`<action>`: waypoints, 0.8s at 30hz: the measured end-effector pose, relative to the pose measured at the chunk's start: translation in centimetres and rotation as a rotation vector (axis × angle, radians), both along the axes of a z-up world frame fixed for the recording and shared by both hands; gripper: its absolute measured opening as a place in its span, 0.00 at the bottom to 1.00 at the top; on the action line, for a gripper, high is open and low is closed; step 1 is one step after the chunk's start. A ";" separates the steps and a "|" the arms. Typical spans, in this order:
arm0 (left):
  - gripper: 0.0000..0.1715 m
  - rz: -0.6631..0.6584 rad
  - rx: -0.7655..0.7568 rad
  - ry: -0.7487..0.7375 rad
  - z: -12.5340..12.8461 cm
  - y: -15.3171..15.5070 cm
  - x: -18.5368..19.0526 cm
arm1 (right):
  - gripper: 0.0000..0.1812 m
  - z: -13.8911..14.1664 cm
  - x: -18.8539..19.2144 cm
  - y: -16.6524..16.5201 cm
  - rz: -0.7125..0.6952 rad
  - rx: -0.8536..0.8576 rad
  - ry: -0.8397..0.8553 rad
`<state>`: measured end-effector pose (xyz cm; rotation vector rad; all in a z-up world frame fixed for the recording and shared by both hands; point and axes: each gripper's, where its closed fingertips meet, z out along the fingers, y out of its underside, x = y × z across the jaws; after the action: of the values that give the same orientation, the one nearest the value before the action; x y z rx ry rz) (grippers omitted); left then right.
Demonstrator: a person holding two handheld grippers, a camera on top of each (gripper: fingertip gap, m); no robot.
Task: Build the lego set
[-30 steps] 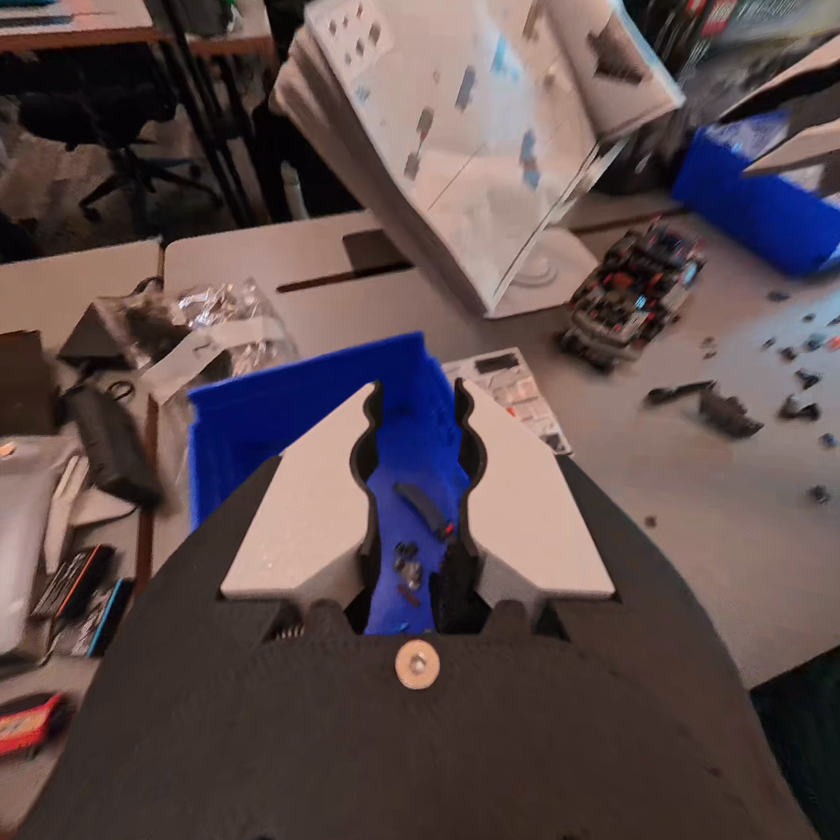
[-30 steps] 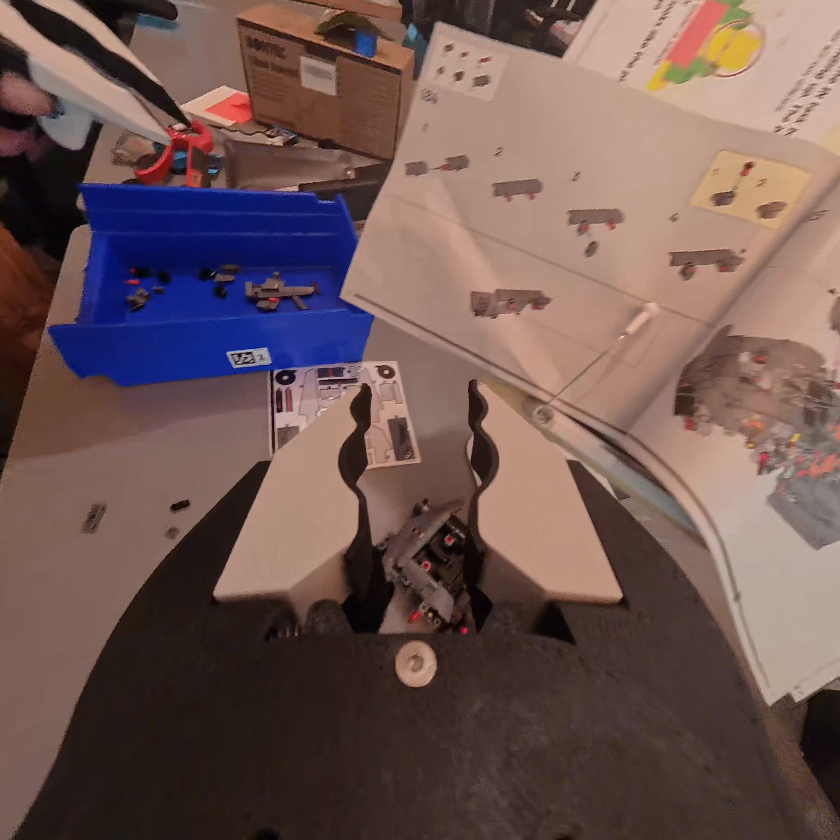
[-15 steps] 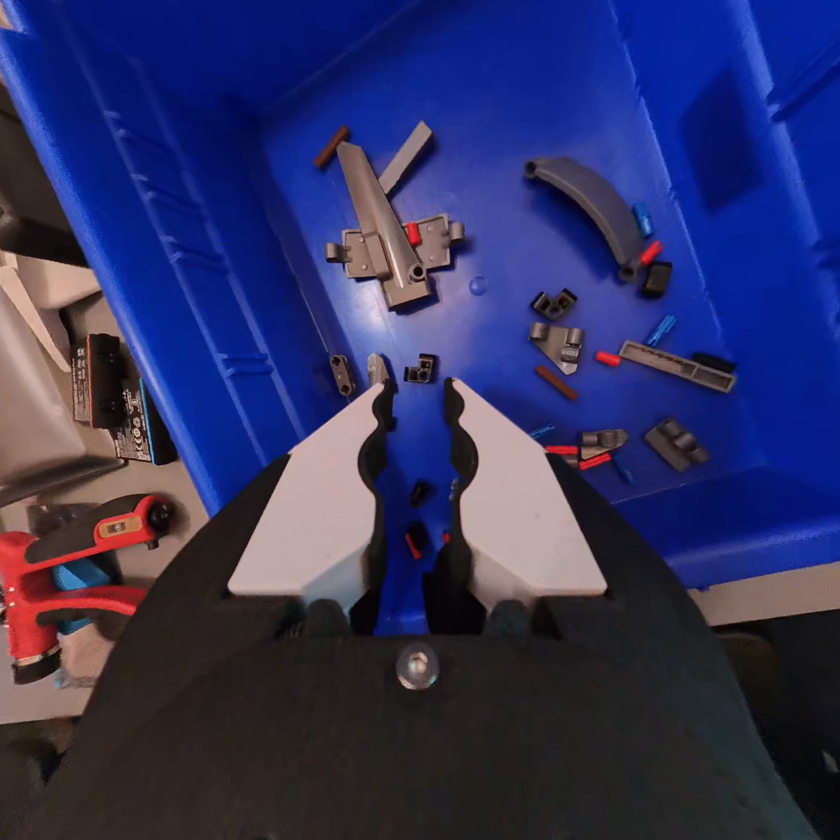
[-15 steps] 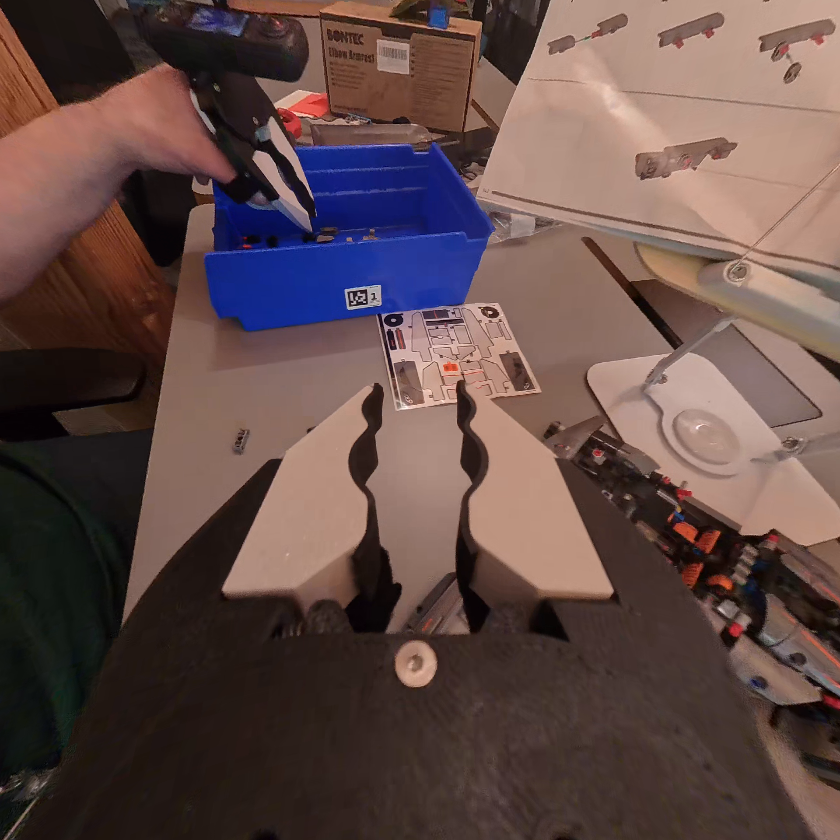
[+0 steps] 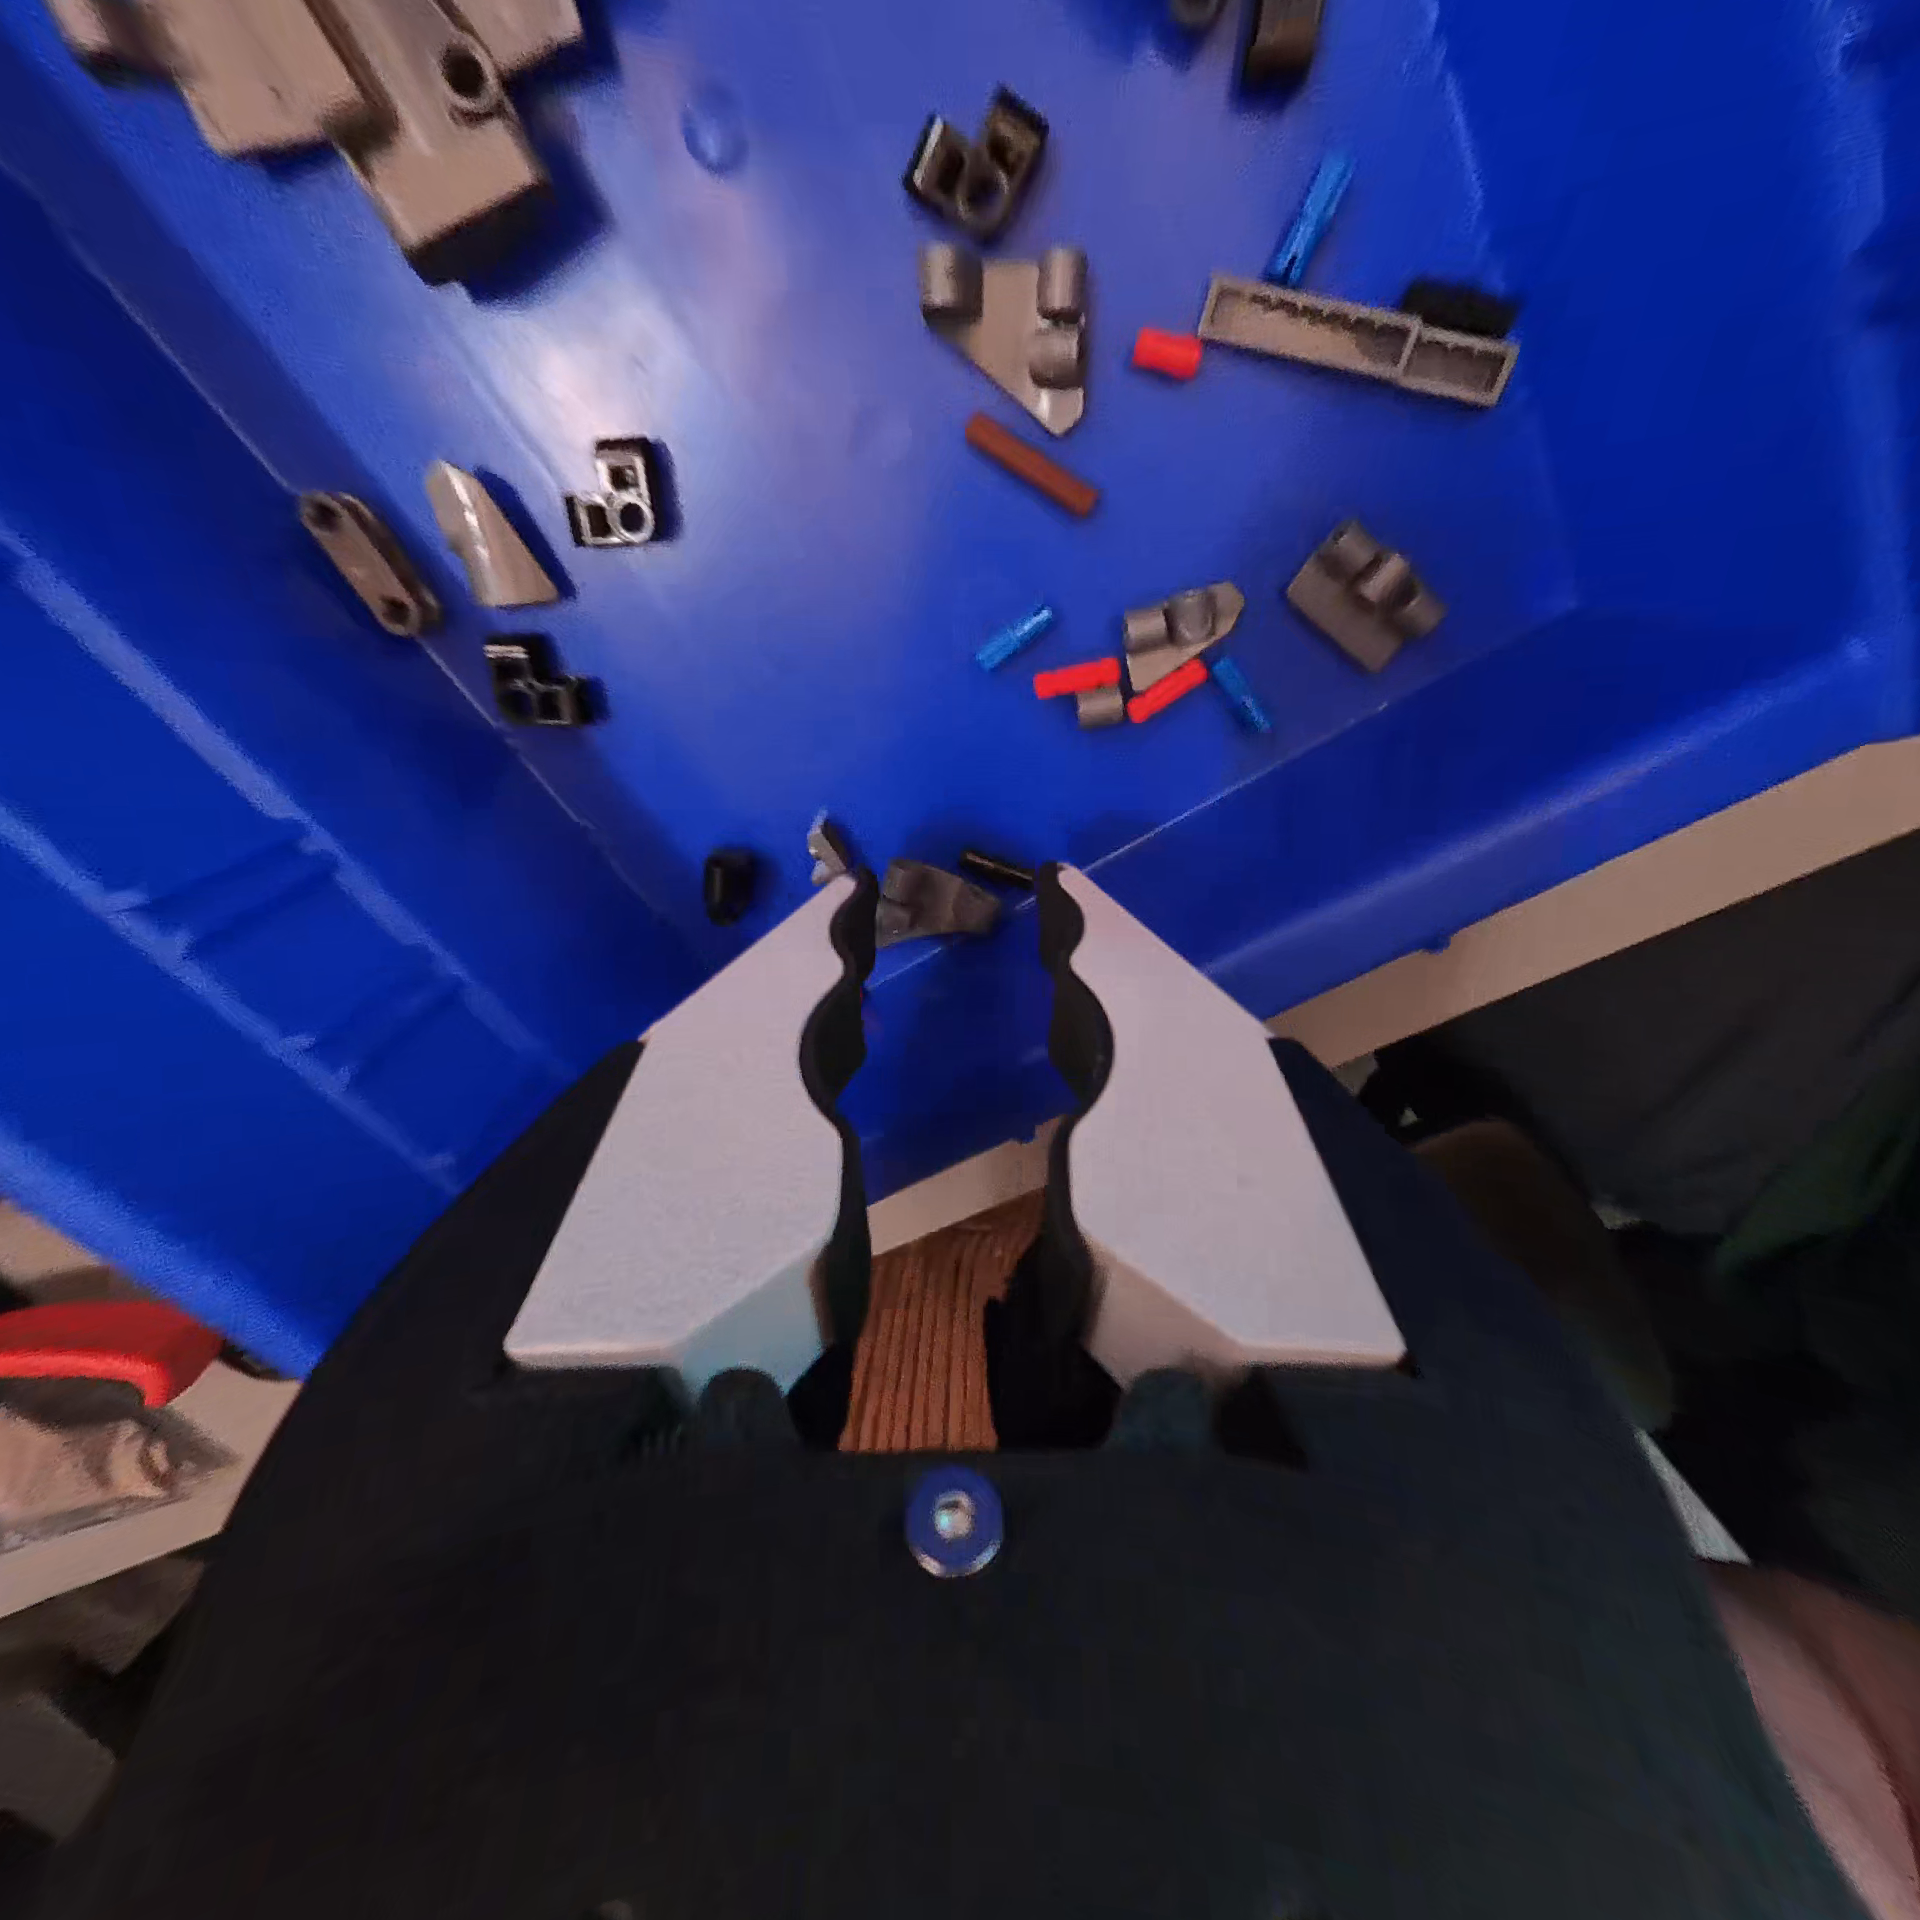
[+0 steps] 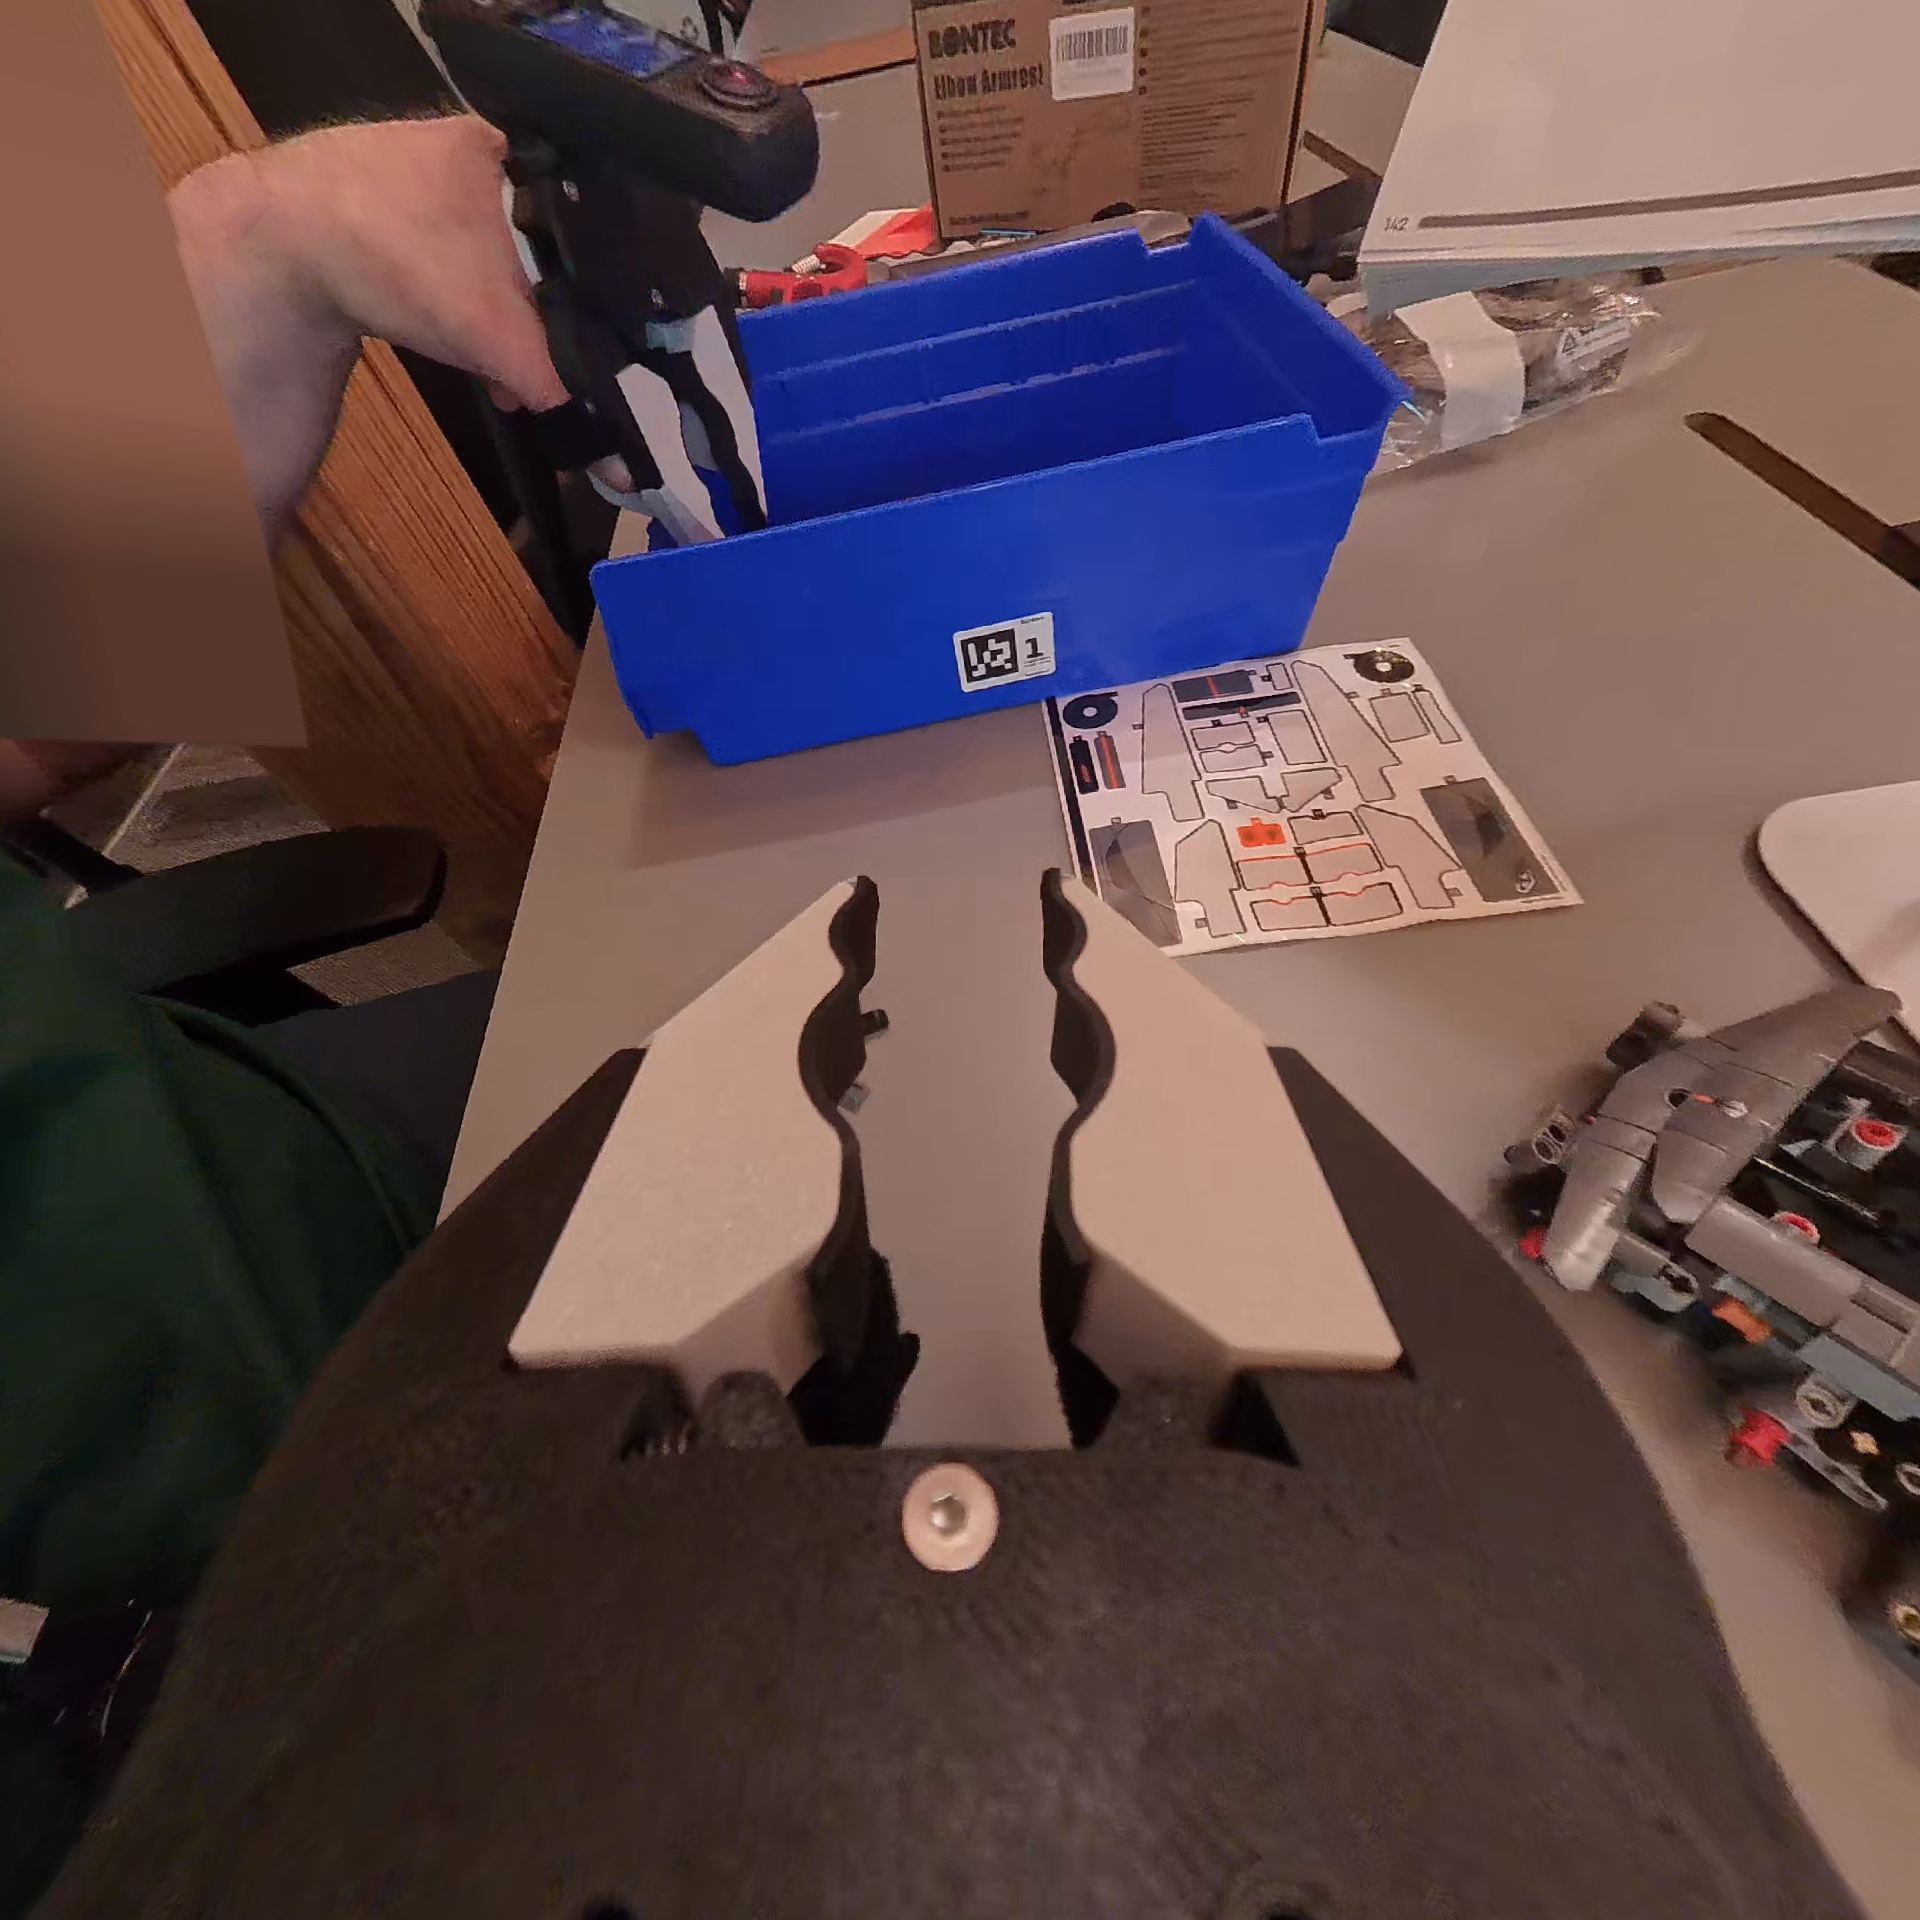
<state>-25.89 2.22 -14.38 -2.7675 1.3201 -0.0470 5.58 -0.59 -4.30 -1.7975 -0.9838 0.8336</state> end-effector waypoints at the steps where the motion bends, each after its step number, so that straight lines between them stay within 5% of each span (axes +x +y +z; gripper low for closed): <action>1: 0.17 -0.006 -0.023 -0.002 -0.2 -0.2 -0.1 | 0.16 -0.1 -0.2 0.1 0.003 -0.002 0.005; 7: 0.17 0.023 -0.050 0.087 -0.7 0.0 -1.5 | 0.16 -0.2 -0.7 0.8 0.028 -0.014 0.056; 18: 0.15 -0.344 -0.005 -0.251 1.6 -1.6 7.8 | 0.15 -0.5 1.1 2.0 -0.020 -0.027 0.105; 24: 0.19 -0.406 -0.060 -0.161 -0.9 -2.3 7.7 | 0.15 -0.5 1.9 3.0 -0.054 -0.039 0.136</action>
<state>-18.20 -0.07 -15.30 -2.4292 1.8307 -0.3280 7.51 2.41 -4.79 -1.7675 -0.8329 0.9336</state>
